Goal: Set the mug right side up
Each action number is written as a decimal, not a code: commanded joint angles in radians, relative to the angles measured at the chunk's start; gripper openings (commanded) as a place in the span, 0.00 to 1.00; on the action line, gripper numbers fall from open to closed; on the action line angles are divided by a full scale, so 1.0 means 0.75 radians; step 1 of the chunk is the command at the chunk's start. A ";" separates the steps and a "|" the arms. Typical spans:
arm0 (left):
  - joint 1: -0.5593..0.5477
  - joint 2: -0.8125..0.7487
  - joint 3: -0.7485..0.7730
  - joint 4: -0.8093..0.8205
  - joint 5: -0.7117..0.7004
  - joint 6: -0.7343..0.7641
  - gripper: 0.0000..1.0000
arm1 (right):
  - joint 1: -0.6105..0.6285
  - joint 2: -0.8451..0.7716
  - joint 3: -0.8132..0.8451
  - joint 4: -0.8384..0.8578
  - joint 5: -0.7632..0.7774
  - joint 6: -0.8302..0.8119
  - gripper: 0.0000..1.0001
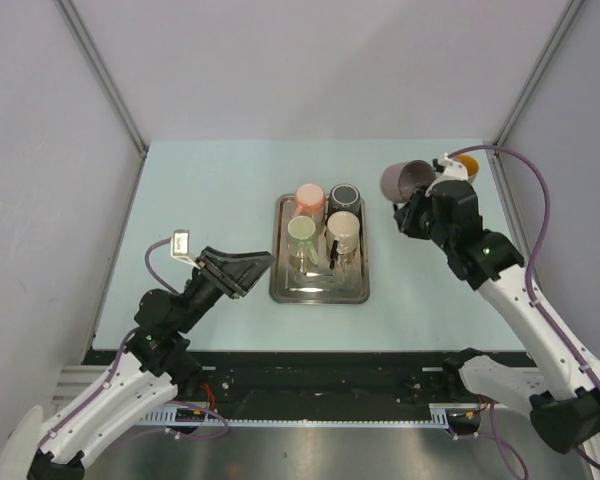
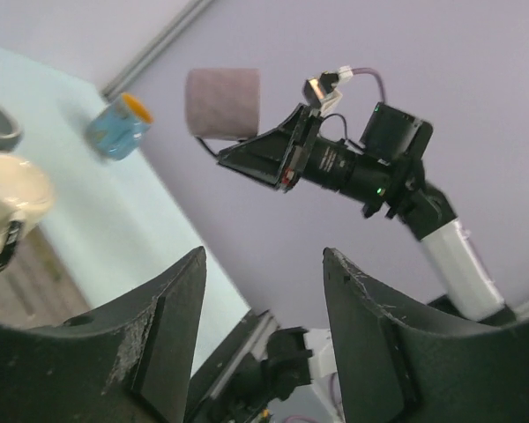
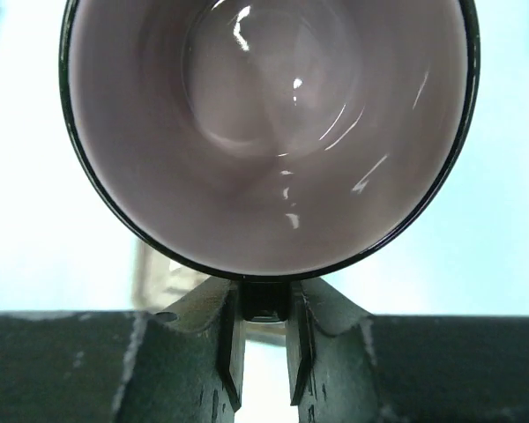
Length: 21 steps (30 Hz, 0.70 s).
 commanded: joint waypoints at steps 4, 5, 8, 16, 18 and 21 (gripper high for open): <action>0.010 0.016 0.226 -0.543 -0.126 0.206 0.59 | -0.461 0.212 0.095 -0.090 0.067 -0.141 0.00; 0.010 0.016 0.256 -0.609 -0.130 0.216 0.59 | -0.492 0.231 0.101 -0.092 0.067 -0.143 0.00; 0.010 0.018 0.291 -0.724 -0.175 0.261 0.59 | -0.547 0.298 0.103 -0.092 0.120 -0.143 0.00; 0.010 -0.019 0.240 -0.800 -0.196 0.259 0.59 | -0.692 0.501 0.103 -0.037 0.167 -0.059 0.00; 0.008 -0.021 0.240 -0.806 -0.190 0.267 0.59 | -0.743 0.576 0.103 -0.021 0.181 -0.053 0.00; 0.010 -0.031 0.244 -0.830 -0.210 0.288 0.59 | -0.784 0.668 0.103 0.005 0.183 -0.033 0.00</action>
